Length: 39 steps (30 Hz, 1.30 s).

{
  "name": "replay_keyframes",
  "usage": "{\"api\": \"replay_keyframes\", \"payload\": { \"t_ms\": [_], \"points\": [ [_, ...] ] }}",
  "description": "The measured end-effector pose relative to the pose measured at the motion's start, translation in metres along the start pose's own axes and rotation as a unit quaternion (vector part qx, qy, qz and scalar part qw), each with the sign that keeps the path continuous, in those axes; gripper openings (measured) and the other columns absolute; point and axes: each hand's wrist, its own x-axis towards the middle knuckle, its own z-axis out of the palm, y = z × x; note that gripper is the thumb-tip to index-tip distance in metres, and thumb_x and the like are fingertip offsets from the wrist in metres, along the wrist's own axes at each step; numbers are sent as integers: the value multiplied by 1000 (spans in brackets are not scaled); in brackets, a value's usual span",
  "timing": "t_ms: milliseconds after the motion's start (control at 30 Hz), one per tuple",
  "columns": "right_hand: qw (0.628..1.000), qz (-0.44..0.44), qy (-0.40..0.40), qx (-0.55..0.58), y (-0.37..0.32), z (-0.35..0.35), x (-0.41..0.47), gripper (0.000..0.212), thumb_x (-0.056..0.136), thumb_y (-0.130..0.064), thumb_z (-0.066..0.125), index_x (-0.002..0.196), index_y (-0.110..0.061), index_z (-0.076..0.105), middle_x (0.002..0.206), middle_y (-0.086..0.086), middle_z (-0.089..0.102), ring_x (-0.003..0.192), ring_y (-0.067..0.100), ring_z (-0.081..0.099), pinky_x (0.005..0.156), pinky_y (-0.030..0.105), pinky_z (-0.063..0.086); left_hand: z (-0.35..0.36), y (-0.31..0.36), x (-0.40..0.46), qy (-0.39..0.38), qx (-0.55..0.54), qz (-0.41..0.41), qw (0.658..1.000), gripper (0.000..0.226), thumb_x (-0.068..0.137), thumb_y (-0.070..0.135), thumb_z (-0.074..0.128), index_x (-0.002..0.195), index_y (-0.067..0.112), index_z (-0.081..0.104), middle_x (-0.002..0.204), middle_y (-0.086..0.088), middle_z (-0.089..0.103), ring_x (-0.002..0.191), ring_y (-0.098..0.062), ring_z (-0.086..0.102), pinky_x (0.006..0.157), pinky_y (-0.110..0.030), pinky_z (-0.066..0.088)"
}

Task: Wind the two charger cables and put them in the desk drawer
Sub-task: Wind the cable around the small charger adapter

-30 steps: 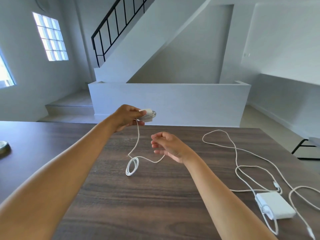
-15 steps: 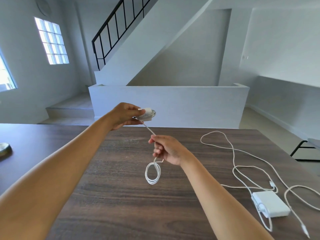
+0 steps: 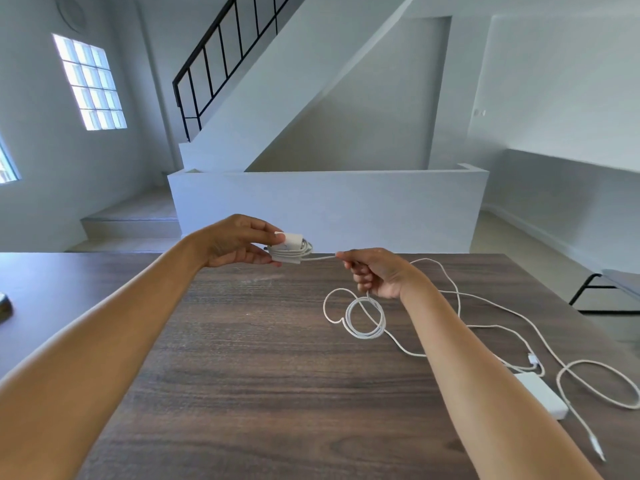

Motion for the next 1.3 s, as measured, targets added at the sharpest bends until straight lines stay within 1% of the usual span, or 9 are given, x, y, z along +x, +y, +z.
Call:
{"api": "replay_keyframes", "payload": {
  "t_ms": [167,367,533,633,833,1000,1067,1200,1300],
  "points": [
    [999,34,6,-1,1,-2,1,32,87,-20,65,61,-16,47,38,-10,28,34,5,21,43,19,16,2,-2,1,-9,-6,12,1000,88,35,40,95,108,0,68,106,-15,72,93,-32,71,69,-25,58],
    [995,88,7,38,-5,-4,3,34,87,-21,64,59,-17,45,40,-10,25,33,4,20,37,16,17,8,0,-1,-48,22,15,999,84,40,41,93,110,3,68,107,-17,71,92,-29,71,69,-23,57],
    [984,175,15,-15,-19,5,8,36,89,-22,63,58,-14,48,36,-9,28,29,3,24,34,13,19,23,1,-3,-105,80,-8,991,43,75,15,73,115,2,65,105,-17,72,86,-23,71,69,-21,55],
    [979,195,18,-53,-29,16,12,33,93,-22,58,62,-10,53,35,-9,29,27,3,27,32,12,22,33,2,-2,-103,173,-14,979,29,84,5,67,112,3,68,100,-13,73,83,-18,71,67,-17,53],
    [977,155,37,-141,-47,43,6,31,98,-12,42,72,-6,58,35,-9,40,29,1,34,33,11,26,40,-4,9,-51,339,-9,939,21,77,13,76,98,11,74,94,-6,73,73,-12,71,64,-17,54],
    [978,19,97,-182,-61,63,-11,24,92,-8,52,71,-7,63,55,-2,48,45,7,40,41,16,33,38,-27,26,105,406,51,906,20,77,24,76,89,9,74,87,-9,73,71,-24,71,75,-39,58],
    [979,-31,98,-179,-64,66,-23,22,92,-9,54,74,-6,67,56,-1,50,45,8,42,42,16,36,34,-39,30,188,367,67,909,22,79,25,74,89,4,74,86,-14,73,74,-29,70,77,-42,57],
    [974,-54,81,-202,-51,67,-36,14,91,-9,59,93,2,68,57,1,49,44,8,43,42,17,40,36,-39,29,248,123,81,958,14,87,14,67,83,1,72,76,-15,66,67,-27,67,74,-37,60],
    [991,-13,21,-129,-29,70,-35,22,97,-14,54,78,-7,62,45,-4,48,38,5,50,46,19,48,40,-23,28,267,-38,67,961,23,88,14,65,96,-8,67,82,-13,66,56,-16,68,66,-27,60]
  ]
}}
